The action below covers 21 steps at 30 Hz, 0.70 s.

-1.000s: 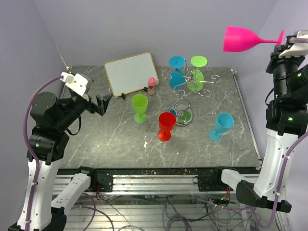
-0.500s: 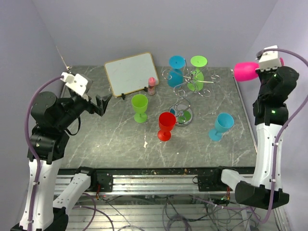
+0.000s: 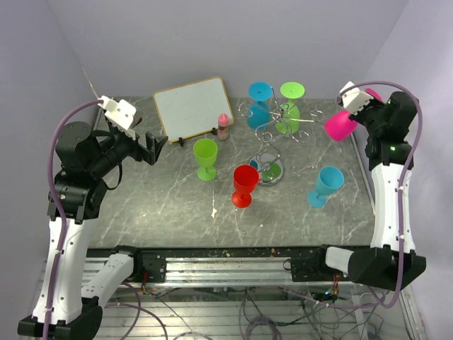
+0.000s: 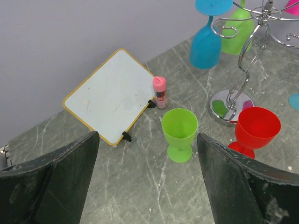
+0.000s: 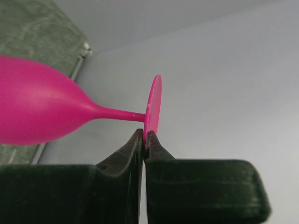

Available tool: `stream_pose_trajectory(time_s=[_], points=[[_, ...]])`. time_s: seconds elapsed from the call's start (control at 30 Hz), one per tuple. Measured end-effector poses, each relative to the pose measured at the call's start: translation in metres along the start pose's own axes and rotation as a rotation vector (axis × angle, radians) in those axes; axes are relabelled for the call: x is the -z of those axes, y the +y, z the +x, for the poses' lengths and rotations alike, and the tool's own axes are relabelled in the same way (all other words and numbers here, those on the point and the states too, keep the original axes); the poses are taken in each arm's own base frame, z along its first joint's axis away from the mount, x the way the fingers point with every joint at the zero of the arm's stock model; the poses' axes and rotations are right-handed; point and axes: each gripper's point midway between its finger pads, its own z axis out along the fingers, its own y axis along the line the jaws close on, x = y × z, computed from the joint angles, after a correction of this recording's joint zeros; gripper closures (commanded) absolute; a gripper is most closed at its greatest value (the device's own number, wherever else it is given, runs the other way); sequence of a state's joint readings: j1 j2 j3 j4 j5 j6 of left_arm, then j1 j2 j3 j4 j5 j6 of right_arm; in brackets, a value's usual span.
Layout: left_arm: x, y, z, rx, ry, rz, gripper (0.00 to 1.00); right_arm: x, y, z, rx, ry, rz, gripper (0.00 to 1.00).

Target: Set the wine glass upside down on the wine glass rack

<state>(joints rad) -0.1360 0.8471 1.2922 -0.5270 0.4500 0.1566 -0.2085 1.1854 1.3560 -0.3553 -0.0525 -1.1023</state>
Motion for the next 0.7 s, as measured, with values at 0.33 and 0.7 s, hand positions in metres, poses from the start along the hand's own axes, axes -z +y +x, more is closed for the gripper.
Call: stream_pose_trajectory(time_s=[0.33, 0.7], points=[[-0.006, 0.005, 0.011, 0.023, 0.030, -0.005, 0.06, -0.016, 0.031, -0.046, 0.234, -0.265, -0.251, 1.00], [-0.010, 0.004, 0.014, 0.037, 0.039, 0.007, 0.07, -0.012, 0.055, -0.084, 0.335, -0.515, -0.380, 1.00]])
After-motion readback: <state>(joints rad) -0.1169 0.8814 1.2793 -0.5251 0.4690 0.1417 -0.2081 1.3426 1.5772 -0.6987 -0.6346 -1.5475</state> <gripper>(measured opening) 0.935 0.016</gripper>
